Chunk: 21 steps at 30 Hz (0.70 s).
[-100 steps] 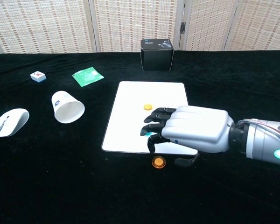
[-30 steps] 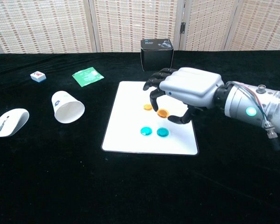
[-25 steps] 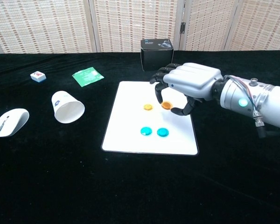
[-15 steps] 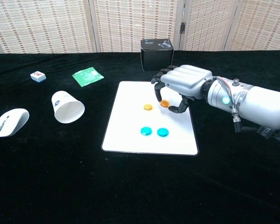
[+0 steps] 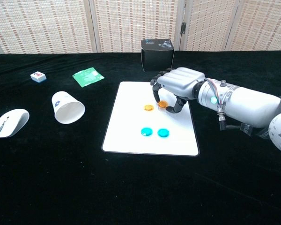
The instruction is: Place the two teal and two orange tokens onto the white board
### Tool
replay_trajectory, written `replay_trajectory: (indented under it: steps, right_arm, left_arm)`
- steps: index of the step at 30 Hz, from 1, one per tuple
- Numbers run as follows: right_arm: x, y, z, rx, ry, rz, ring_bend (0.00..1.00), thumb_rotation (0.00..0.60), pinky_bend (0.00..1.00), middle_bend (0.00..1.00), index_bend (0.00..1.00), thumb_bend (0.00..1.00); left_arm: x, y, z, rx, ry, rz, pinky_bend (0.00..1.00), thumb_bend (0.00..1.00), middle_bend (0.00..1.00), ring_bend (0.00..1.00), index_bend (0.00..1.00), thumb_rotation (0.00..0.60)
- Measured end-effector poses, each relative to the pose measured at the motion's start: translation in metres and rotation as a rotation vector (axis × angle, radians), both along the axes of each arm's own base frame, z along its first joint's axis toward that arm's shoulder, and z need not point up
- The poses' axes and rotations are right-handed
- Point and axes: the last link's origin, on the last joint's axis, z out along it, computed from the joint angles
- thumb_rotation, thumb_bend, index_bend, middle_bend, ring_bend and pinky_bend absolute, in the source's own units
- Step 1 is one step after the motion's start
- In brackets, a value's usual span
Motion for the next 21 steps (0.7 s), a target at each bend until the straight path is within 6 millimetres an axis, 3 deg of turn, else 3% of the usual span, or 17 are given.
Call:
replay_trajectory:
  steps: [8, 21]
  right_arm:
    - [0.0009, -0.0008, -0.0036, 0.005, 0.007, -0.002, 0.0, 0.6, 0.0, 0.14, 0.47, 0.44]
    - [0.0026, 0.0014, -0.0003, 0.0, 0.005, 0.017, 0.0, 0.6, 0.0, 0.12, 0.31, 0.44]
  left_arm:
    - [-0.0007, 0.0009, -0.0004, -0.003, 0.001, 0.001, 0.0, 0.33, 0.0, 0.03, 0.06, 0.6]
    - [-0.0007, 0.0014, -0.0004, 0.0, -0.002, -0.003, 0.0, 0.33, 0.0, 0.03, 0.06, 0.6]
